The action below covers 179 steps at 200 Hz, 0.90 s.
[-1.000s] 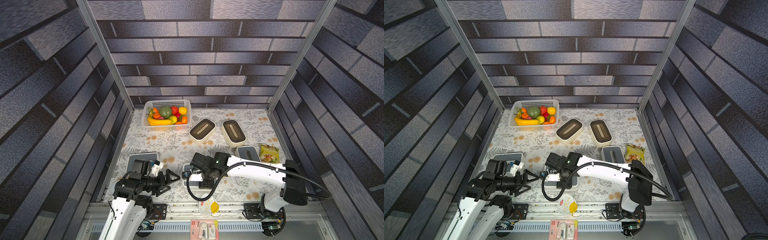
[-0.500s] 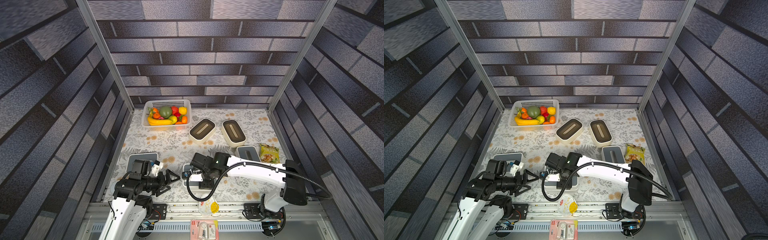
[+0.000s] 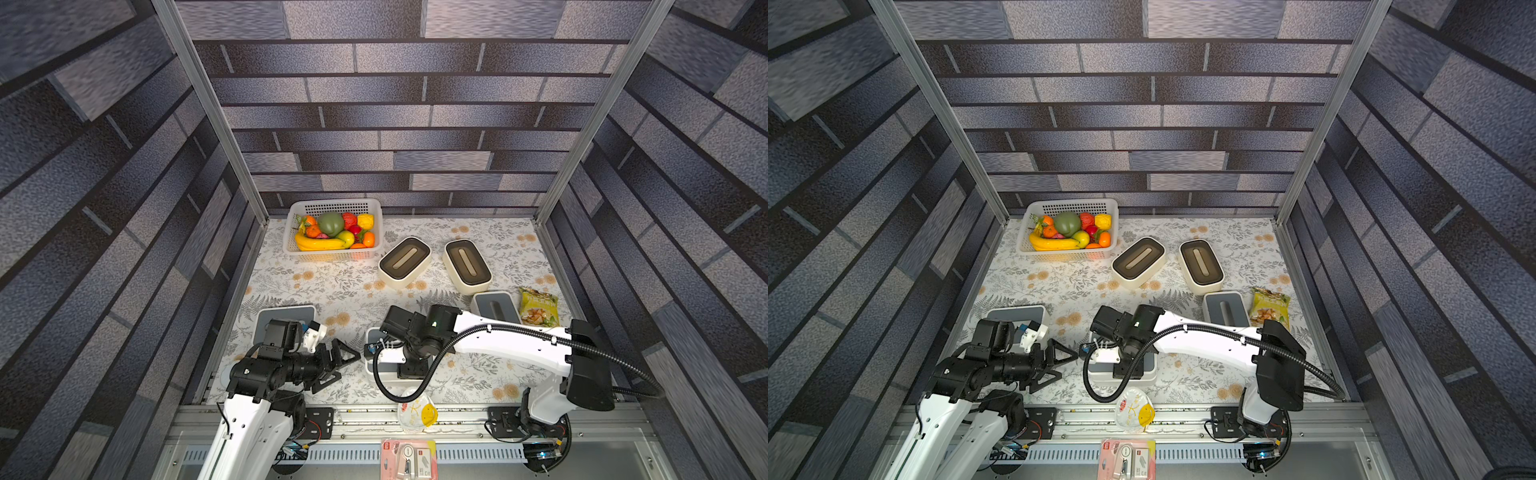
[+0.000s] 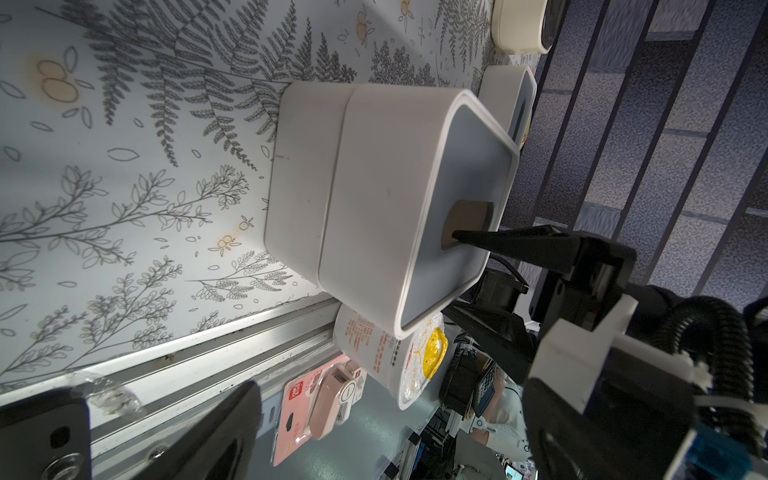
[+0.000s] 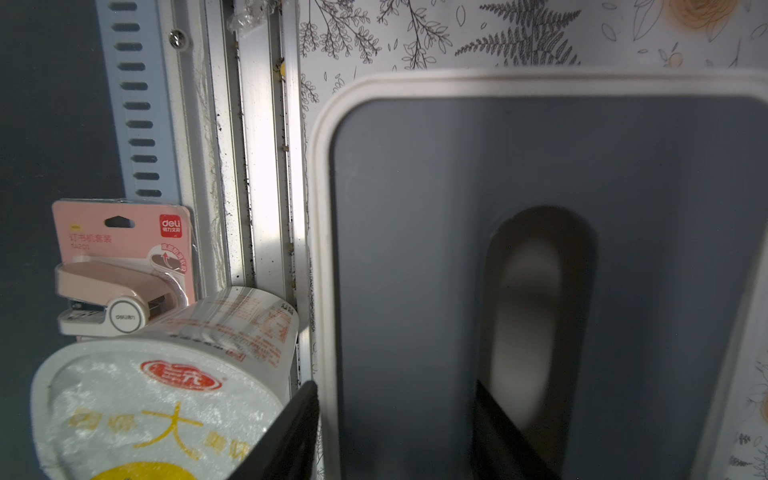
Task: Stack the tissue boxes
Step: Place the tissue box at the tissue box.
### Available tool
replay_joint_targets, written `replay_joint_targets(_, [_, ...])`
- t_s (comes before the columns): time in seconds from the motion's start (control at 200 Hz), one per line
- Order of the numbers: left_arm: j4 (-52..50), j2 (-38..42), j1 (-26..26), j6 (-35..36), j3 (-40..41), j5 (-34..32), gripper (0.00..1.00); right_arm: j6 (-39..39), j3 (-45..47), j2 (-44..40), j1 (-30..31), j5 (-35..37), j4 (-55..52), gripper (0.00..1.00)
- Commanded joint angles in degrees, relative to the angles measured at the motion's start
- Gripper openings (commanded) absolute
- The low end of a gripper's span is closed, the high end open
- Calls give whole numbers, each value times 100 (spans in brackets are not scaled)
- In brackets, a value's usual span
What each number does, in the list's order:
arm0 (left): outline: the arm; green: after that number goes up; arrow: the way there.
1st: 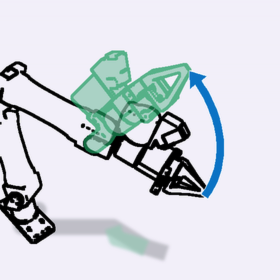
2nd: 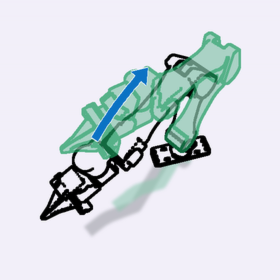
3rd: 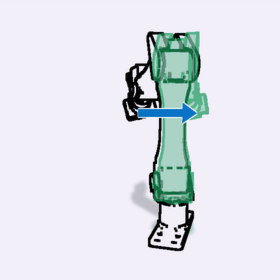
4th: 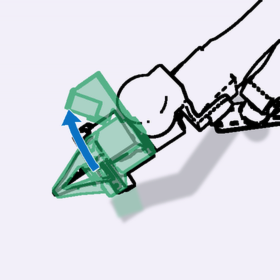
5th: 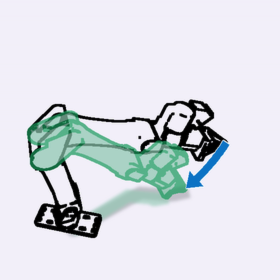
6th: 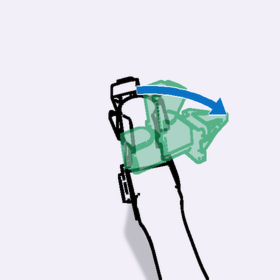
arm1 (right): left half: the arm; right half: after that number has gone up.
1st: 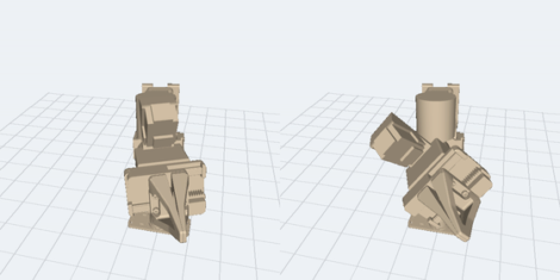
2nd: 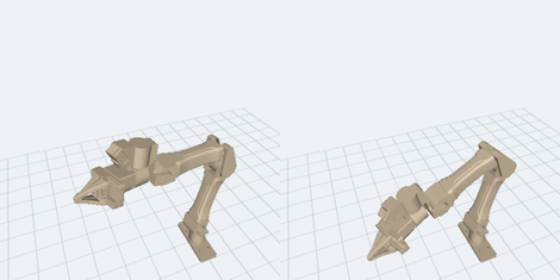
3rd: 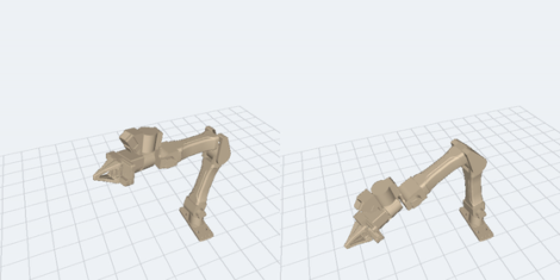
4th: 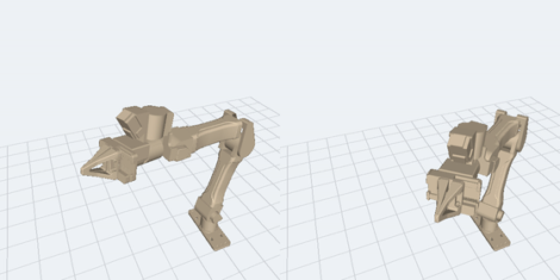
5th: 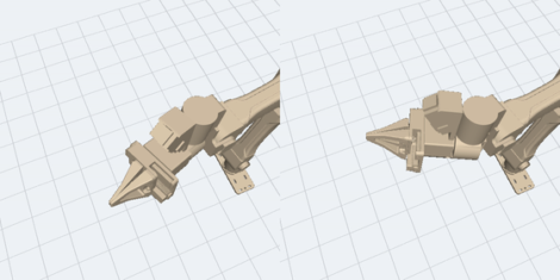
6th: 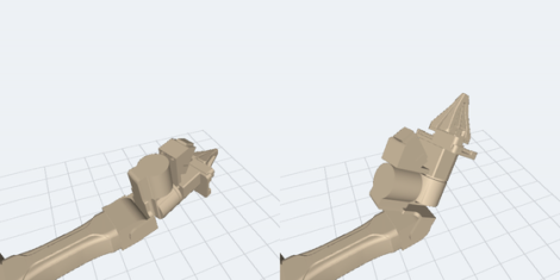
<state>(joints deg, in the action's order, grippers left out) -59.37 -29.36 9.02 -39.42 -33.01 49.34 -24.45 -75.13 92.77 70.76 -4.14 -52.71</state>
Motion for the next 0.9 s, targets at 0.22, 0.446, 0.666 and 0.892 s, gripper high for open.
replay_joint_targets(0.22, [10, -8, -23, -29, 36, 84, 100, 98, -32, -104, 86, -45, -240, 57])
replay_joint_targets(0.446, [16, -8, -23, 3, 59, 93, 100, 158, -89, -67, 80, -25, -301, 56])
replay_joint_targets(0.666, [58, -58, -27, 44, 67, 119, 100, 203, -107, -68, 87, -6, -312, 55])
replay_joint_targets(0.892, [49, -49, -25, 50, 67, 128, 100, 217, -142, -48, 85, 26, -323, 56])
